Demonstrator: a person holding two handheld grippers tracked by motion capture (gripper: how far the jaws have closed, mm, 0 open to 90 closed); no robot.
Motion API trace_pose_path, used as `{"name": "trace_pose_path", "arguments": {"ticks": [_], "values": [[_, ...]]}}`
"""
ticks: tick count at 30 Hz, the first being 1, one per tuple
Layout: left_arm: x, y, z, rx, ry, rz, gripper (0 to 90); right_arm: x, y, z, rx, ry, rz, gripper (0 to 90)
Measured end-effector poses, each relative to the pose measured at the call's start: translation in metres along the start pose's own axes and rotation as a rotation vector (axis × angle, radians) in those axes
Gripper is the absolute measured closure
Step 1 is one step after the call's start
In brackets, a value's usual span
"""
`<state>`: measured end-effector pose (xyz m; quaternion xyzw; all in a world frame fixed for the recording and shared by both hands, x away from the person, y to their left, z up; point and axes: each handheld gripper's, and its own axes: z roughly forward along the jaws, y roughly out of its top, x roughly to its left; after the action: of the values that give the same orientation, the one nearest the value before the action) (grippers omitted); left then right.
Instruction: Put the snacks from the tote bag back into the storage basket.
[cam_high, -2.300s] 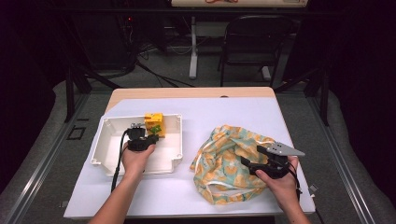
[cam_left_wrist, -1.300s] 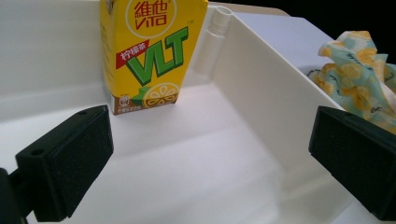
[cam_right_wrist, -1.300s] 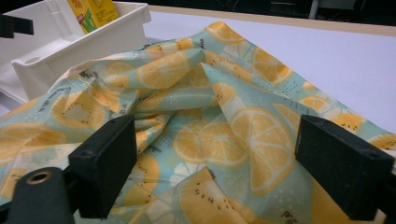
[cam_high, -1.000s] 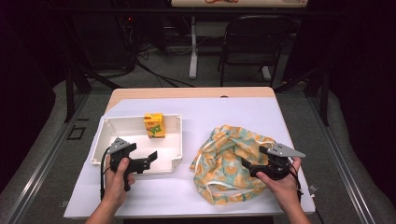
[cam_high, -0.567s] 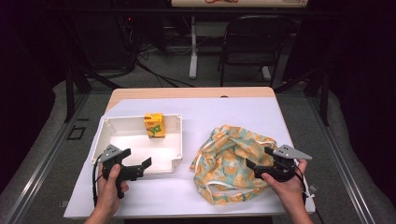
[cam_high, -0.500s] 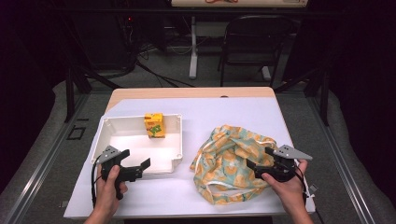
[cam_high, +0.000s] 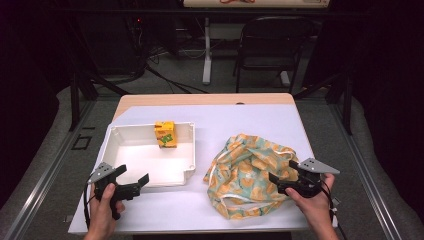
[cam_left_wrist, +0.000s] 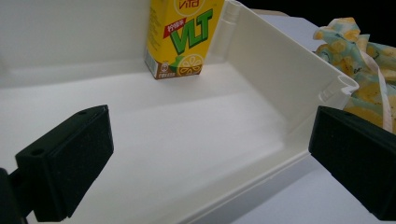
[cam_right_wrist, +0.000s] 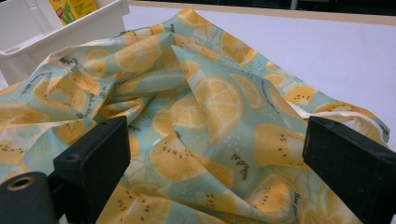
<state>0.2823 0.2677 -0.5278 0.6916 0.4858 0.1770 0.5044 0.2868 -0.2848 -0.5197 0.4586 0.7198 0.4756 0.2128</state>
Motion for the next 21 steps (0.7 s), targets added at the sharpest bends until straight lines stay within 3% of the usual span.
{"name": "trace_pose_path", "arguments": {"ticks": [7, 12, 21], "values": [[0.0012, -0.0021, -0.0001, -0.016, 0.012, 0.007, 0.0, -0.0015, -0.0019, -0.0004, -0.01, -0.002, -0.015, 7.1], [0.0046, -0.0038, 0.0036, -0.005, 0.017, 0.002, 0.2, -0.0002, -0.0032, 0.0028, -0.017, -0.002, 0.0, 7.4], [0.003, -0.0049, 0.0042, 0.002, 0.024, 0.02, 0.3, 0.0035, -0.006, 0.0071, 0.008, -0.003, -0.011, 7.8]]}}
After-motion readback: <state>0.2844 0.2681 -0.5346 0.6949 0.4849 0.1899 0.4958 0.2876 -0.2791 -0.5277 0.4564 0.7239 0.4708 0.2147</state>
